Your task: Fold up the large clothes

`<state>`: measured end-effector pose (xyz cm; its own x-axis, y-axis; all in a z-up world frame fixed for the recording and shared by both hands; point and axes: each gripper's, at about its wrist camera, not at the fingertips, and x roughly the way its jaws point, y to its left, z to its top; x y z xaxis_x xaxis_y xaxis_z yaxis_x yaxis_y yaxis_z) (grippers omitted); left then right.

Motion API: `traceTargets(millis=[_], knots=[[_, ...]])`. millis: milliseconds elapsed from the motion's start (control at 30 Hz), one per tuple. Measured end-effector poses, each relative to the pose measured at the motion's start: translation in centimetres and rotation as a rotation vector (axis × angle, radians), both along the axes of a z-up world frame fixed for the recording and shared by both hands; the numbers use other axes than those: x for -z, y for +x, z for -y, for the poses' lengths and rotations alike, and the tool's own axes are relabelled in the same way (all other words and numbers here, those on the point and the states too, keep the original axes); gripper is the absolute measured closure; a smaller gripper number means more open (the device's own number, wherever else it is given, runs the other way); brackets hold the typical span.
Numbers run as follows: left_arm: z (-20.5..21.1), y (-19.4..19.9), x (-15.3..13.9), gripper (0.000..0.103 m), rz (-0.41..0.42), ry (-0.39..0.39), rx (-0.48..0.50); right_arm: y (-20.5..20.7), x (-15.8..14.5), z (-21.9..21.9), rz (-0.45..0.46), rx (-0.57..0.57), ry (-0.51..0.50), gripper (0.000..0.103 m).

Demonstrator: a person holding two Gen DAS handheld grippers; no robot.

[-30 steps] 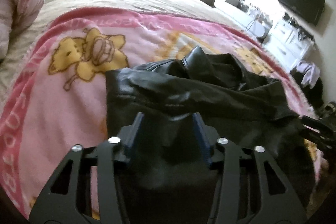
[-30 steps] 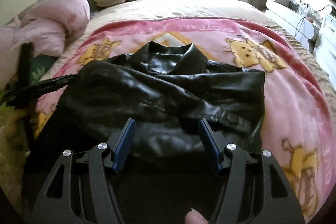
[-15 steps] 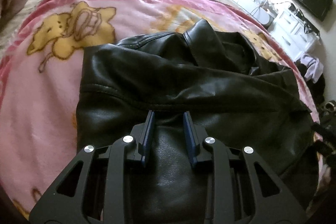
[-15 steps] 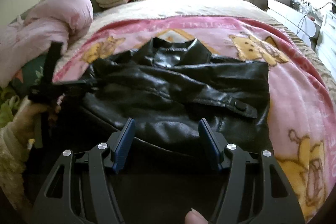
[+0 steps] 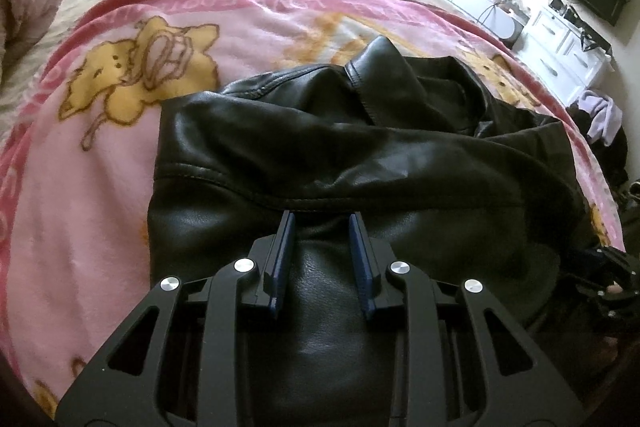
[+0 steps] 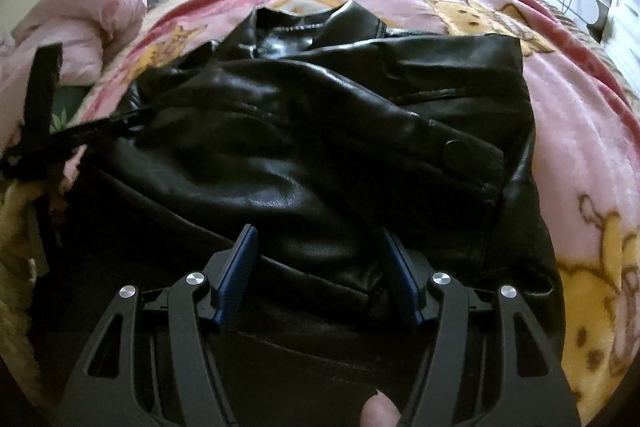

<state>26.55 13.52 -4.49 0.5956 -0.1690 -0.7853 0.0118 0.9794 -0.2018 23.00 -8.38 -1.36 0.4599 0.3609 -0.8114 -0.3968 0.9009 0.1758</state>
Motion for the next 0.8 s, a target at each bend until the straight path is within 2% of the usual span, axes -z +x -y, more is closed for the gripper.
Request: traceTargets(millis=[133,200,333,500,600,767,800], knots=[[0.2,-0.2,-0.6,0.082,-0.006,0.0,-0.005,-0.6,-1.4,-0.2,0.038,-0.034,0.022,0.032],[0.1,-0.3,-1.0,0.081,-0.012,-0.003,-0.007,-0.9,-1.9,-0.2,0.058,-0.043,0.031,0.03],[0.2,-0.7,-1.7,0.068,-0.016,-0.029,-0.001,-1.0,-2.4,0.2,0.067,-0.051,0.064,0.026],[0.8,-1.2,-2.3,0.057,-0.016,-0.011,0.005,-1.0,-2.8,0.4,0.065,-0.041,0.092,0.021],[0.9,-1.5,-2.5,0.047,-0.02,-0.009,0.002,-1.1,-3.1,0.5,0.077,-0.037,0.097,0.016],[0.8,-2.1,-3.2,0.011,-0.027,-0.007,-0.033,-1.1,-3.5,0.9,0.08,-0.026,0.125,0.015],[0.7,-2.3,-3.4,0.009,-0.027,-0.018,-0.042,-1.0,-3.5,1.0,0.082,-0.025,0.126,0.015]])
